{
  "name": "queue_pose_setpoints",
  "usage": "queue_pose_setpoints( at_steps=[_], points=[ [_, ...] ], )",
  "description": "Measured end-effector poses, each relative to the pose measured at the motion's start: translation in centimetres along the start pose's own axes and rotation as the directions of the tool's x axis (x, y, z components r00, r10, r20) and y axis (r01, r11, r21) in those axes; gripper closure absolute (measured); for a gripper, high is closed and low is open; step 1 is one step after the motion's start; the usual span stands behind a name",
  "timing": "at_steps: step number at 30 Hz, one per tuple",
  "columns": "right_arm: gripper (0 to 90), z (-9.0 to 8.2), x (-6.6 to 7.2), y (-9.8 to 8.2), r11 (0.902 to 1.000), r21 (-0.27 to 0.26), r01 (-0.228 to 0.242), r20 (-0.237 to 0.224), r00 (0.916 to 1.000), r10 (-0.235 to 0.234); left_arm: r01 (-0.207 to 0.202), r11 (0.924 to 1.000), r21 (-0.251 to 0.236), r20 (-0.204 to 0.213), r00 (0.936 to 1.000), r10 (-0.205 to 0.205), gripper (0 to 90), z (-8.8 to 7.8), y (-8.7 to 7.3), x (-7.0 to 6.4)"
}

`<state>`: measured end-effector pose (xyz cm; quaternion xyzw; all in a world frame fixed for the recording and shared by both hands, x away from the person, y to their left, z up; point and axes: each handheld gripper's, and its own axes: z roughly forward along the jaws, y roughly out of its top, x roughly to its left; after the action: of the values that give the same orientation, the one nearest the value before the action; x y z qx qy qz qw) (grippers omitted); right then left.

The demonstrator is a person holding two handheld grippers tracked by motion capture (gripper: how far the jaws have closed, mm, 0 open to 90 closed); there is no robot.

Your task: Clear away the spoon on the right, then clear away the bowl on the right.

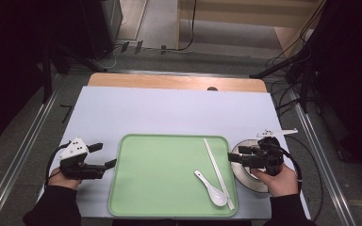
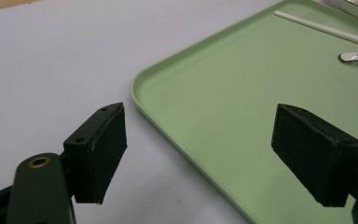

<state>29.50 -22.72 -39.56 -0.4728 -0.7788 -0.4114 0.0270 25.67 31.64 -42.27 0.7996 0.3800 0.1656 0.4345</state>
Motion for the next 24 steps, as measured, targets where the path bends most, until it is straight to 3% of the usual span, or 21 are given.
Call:
queue_pose_setpoints(
  at_steps=[24],
  points=[
    [29.1, -3.9, -4.1, -1.0, 0.9947, -0.083, -0.061, 0.051, 0.9966, 0.065, -0.001, 1.0000, 0.000, 0.001, 1.0000, 0.001, 18.0, 0.0, 0.0, 0.0]
  ],
)
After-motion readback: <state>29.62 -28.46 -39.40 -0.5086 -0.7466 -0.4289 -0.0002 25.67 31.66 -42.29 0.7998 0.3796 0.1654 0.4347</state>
